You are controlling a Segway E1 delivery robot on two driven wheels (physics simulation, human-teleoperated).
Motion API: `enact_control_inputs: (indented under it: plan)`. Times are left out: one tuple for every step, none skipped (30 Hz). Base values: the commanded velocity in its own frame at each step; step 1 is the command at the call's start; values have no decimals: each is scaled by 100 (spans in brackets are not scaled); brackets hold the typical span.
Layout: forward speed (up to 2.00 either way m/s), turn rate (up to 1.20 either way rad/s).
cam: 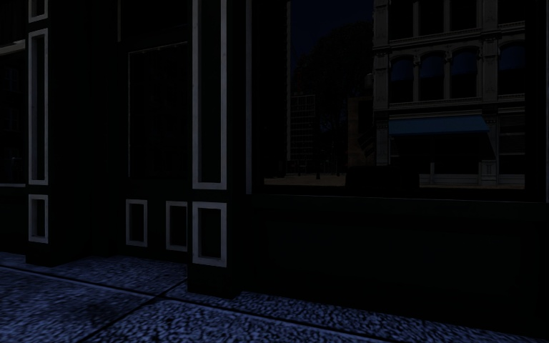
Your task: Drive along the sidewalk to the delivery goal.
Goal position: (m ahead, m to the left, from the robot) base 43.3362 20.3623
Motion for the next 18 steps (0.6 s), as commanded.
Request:
enact_control_inputs:
  plan:
    - [0,0]
    - [0,0]
    - [0,0]
    - [0,0]
    - [0,0]
    - [0,0]
    - [0,0]
    - [0,0]
    - [0,0]
    - [0,0]
    - [0,0]
    - [0,0]
    - [0,0]
    - [0,0]
    - [0,0]
    - [0,0]
    - [0,0]
    - [0,0]
